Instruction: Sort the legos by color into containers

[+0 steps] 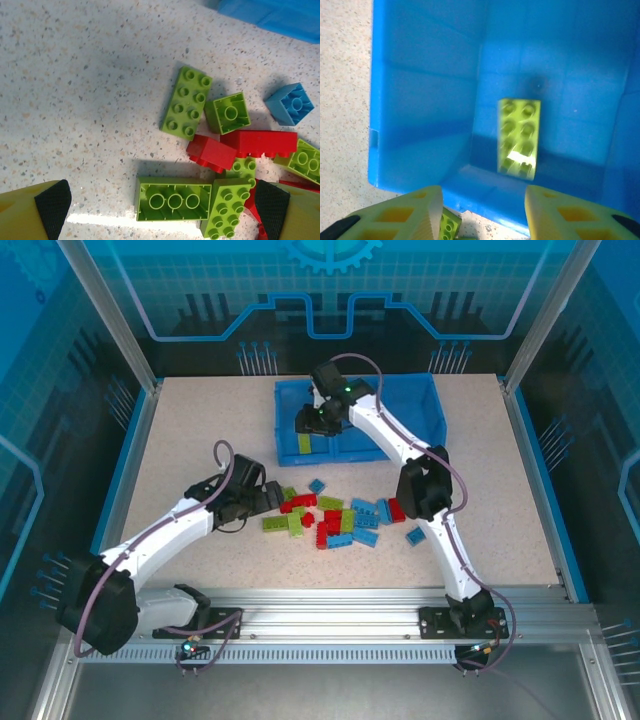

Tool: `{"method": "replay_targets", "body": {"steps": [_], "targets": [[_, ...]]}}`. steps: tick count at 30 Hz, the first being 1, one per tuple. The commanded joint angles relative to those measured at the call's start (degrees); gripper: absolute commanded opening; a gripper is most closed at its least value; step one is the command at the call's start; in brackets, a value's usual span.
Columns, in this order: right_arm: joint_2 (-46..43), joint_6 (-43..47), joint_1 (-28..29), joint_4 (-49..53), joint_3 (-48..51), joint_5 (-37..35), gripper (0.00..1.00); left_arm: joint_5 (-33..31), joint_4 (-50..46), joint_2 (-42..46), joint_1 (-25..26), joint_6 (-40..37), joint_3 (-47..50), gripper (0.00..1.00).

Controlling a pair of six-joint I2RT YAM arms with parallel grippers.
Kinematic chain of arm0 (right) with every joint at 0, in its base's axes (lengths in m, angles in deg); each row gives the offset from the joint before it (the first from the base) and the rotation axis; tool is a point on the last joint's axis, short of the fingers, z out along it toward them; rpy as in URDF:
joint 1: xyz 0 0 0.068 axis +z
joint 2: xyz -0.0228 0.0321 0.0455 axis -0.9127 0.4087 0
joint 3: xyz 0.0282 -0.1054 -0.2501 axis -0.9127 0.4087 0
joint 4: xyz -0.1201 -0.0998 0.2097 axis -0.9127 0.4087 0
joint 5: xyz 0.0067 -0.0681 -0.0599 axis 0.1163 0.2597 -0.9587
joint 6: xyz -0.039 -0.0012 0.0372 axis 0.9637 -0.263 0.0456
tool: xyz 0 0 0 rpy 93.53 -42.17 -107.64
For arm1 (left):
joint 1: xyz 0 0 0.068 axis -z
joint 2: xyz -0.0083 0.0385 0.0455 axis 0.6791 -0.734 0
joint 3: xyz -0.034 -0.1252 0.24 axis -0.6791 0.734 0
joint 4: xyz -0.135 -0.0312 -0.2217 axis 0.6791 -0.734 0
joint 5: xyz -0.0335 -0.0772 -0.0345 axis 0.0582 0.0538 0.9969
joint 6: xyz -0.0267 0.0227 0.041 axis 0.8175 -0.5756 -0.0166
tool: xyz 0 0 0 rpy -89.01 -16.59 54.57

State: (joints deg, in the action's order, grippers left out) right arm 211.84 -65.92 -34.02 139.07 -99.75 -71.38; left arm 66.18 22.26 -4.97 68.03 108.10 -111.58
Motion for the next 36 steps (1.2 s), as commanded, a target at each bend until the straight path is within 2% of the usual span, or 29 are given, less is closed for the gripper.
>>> {"method": "replay_targets", "body": {"steps": [1, 5, 9, 11, 15, 20, 27, 36], "targets": [[0.90, -0.27, 0.66, 3.37, -1.65, 1.06, 0.53, 0.74, -2.03, 0.71, 1.20, 2.75, 1.15, 0.99], [-0.70, 0.29, 0.92, 2.35, -0.19, 1.60, 0.64, 0.72, -2.23, 1.00, 3.71, 4.46, 1.29, 0.99], [-5.07, 0.53, 1.51, -1.57, 3.96, 3.75, 0.71, -0.85, -3.01, 0.36, 9.45, 8.40, 1.11, 0.99], [-6.94, 1.22, 1.95, -2.96, 5.99, 3.93, 0.72, -1.83, -3.19, 0.04, 12.76, 10.70, 1.12, 0.99], [-12.67, 1.87, 1.74, -2.57, 10.37, -1.35, 0.72, -3.57, -2.90, -1.19, 17.49, 14.60, 1.45, 0.97], [-19.77, 2.17, -0.75, -4.60, 19.38, -2.52, 0.71, -3.92, -0.84, -4.80, 21.14, 14.80, 1.31, 0.85], [-28.84, 3.15, -3.73, -6.58, 31.33, -4.82, 0.70, -6.02, -1.71, -10.06, 23.24, 18.05, -0.12, 0.79], [-36.32, 3.01, -8.32, -8.41, 42.19, -5.12, 0.70, -8.11, 3.68, -15.36, 23.26, 18.26, -0.82, 0.74]]}}
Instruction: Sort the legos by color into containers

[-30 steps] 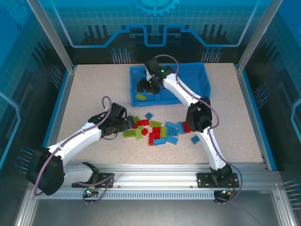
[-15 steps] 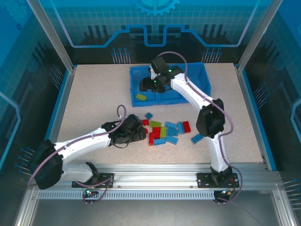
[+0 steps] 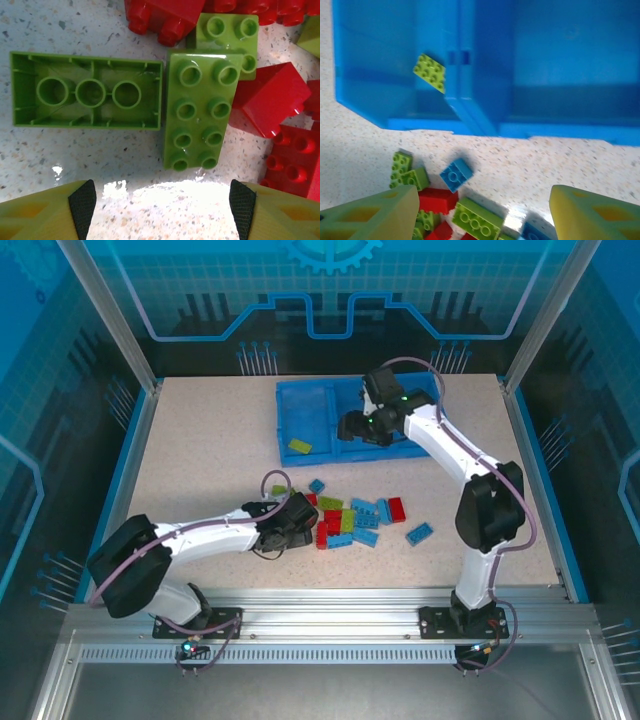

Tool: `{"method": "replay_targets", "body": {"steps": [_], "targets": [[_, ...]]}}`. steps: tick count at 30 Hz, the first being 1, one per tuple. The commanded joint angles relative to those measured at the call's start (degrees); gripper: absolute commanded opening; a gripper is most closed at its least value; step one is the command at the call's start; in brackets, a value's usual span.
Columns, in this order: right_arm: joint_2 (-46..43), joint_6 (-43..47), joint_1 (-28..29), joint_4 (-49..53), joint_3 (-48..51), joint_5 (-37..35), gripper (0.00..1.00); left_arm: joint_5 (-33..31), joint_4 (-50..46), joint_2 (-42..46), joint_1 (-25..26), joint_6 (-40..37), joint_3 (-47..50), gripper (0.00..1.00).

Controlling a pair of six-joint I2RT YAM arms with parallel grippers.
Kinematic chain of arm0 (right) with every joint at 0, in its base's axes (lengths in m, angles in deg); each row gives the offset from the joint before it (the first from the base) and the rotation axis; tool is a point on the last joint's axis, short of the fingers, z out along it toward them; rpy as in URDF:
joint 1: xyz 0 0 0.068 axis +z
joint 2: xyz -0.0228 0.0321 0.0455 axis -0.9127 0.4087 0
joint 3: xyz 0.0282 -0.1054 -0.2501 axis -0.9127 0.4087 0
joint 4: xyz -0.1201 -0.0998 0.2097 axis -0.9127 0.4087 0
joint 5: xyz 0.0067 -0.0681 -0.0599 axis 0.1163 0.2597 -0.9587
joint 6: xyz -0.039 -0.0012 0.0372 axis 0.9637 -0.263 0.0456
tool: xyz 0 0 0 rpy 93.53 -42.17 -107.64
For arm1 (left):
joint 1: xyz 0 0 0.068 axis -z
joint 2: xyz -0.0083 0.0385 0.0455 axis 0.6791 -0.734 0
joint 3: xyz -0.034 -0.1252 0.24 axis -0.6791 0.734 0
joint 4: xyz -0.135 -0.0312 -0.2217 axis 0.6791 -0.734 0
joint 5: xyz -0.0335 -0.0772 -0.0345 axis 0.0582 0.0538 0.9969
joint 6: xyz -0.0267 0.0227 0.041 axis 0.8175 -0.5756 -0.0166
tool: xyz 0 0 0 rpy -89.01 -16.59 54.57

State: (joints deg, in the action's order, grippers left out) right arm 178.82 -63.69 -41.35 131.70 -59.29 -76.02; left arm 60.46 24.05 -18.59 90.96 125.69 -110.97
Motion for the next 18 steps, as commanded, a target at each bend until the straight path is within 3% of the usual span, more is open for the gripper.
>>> {"method": "replay_targets", "body": {"steps": [1, 18], "targets": [[-4.06, 0.78, -1.36, -1.05, 2.65, -0.82, 0.70, -2.71, 1.93, -2.68, 0.34, 0.63, -1.75, 0.73], [-15.56, 1.38, -8.50, -1.75, 16.69, -1.83, 0.71, -4.72, 6.88, -9.06, 0.28, -1.05, -3.54, 0.60]]}}
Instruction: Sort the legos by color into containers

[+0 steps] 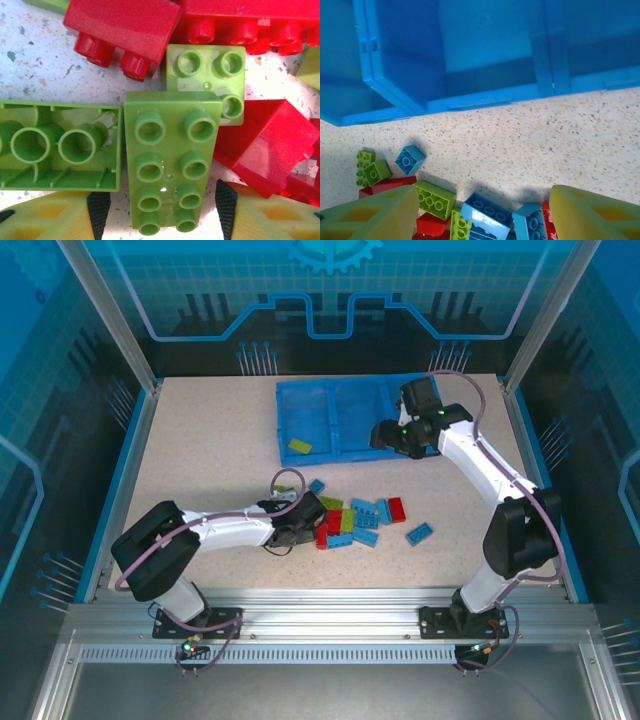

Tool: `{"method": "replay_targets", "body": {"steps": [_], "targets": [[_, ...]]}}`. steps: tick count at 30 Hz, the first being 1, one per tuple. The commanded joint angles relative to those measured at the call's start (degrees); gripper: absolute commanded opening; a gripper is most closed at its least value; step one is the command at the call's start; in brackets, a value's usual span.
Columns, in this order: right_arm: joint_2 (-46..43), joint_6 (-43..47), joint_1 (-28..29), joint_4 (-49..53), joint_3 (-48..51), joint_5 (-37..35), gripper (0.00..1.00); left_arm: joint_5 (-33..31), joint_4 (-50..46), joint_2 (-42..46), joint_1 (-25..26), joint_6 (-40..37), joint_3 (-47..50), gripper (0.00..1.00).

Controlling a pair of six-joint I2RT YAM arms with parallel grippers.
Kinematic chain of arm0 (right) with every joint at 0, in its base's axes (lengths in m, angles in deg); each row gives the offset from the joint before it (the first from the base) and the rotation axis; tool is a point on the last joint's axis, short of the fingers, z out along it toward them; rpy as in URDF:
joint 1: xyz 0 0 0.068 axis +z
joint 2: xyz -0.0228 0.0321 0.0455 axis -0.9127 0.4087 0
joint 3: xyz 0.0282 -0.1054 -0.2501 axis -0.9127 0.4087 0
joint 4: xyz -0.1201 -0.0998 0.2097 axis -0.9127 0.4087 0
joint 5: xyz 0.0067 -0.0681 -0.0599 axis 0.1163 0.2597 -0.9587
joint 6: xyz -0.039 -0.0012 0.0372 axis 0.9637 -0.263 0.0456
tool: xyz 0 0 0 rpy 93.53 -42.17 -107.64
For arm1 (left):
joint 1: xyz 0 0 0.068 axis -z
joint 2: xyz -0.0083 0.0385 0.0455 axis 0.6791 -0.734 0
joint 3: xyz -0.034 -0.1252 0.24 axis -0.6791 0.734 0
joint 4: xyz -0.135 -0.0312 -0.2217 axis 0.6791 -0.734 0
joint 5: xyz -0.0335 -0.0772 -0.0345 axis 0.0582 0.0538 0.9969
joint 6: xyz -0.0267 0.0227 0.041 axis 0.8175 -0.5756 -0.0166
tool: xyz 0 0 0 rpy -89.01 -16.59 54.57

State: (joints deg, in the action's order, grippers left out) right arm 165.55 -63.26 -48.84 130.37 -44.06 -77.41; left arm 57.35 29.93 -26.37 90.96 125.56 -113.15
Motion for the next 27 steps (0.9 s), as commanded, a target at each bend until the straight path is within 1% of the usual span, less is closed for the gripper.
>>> {"method": "replay_targets", "body": {"steps": [1, 7, 17, 22, 27], "targets": [[-2.72, 0.96, -1.28, -0.39, 1.97, -0.45, 0.71, -1.82, 0.88, -1.33, 0.35, -0.92, -1.29, 0.58], [-4.51, 1.14, -1.68, -0.05, 4.73, -0.96, 0.71, -2.58, 0.69, -1.51, 0.29, -1.14, -1.22, 0.47], [-5.97, 0.88, -1.70, -0.33, 7.60, -2.12, 0.71, -2.41, -0.25, 1.96, 0.36, -1.22, 0.74, 0.35], [-5.84, 0.79, -1.63, -0.68, 8.05, -1.96, 0.71, -2.76, -2.65, 5.23, 0.53, -1.46, 0.63, 0.35], [-5.32, 1.48, -0.22, -0.86, 8.41, -2.32, 0.71, -3.12, -5.50, 9.39, 0.52, -2.10, -0.19, 0.37]]}}
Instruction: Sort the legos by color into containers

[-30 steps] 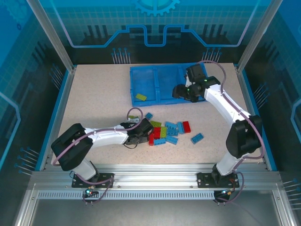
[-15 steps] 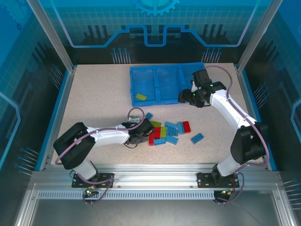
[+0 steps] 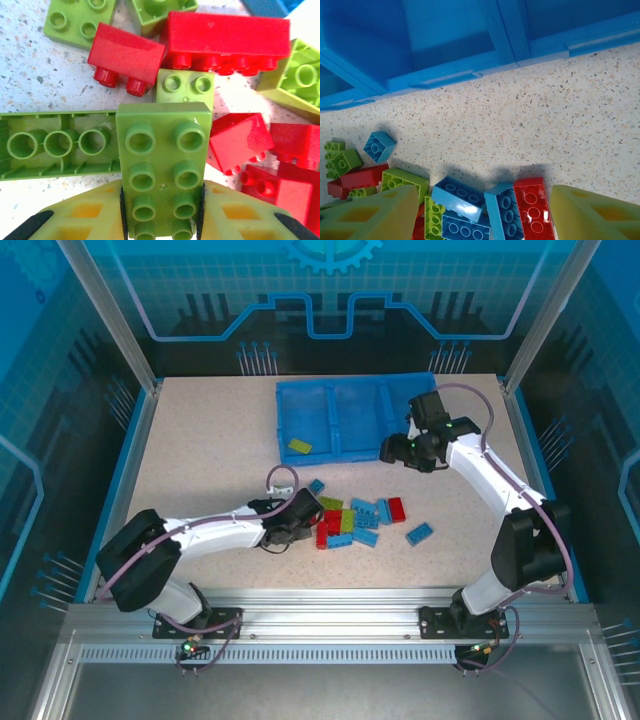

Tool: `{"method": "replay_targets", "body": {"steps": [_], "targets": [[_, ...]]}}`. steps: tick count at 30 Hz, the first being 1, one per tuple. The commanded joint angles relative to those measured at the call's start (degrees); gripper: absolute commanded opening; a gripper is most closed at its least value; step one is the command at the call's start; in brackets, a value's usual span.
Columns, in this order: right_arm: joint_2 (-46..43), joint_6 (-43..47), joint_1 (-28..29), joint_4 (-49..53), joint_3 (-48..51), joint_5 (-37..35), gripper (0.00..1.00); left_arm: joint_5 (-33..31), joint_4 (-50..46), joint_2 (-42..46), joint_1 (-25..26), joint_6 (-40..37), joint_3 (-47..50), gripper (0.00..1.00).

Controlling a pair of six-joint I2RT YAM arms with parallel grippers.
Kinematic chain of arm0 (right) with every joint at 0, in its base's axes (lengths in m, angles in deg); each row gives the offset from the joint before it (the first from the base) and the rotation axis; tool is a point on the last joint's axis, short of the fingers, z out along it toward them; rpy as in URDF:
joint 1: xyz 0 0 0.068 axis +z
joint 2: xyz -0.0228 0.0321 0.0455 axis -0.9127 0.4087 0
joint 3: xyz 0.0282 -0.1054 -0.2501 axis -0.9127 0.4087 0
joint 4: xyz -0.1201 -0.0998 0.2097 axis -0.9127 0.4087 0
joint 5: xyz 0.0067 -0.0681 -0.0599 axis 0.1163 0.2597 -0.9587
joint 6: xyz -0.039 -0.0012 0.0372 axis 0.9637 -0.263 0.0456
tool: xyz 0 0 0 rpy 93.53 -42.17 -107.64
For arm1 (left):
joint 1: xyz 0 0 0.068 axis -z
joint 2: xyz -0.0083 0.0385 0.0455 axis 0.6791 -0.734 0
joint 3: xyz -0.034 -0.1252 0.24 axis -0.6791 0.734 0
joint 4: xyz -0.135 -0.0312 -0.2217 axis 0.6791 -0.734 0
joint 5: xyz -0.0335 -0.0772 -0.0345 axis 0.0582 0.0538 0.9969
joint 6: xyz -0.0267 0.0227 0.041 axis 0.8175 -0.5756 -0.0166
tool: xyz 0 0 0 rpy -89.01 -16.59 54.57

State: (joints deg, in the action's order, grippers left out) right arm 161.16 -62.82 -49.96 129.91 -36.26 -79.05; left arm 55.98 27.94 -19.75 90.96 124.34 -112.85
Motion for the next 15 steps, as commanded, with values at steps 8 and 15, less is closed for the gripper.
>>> {"method": "replay_targets", "body": {"steps": [8, 15], "targets": [[-1.01, 0.70, 3.30, -1.69, 1.72, -1.72, 0.71, -7.37, -7.29, 11.17, -1.71, -6.17, -3.95, 0.39], [-0.33, 1.37, 6.07, -2.61, 1.83, -1.19, 0.72, 0.78, -1.22, 5.83, -13.13, -21.75, -14.12, 0.39]]}}
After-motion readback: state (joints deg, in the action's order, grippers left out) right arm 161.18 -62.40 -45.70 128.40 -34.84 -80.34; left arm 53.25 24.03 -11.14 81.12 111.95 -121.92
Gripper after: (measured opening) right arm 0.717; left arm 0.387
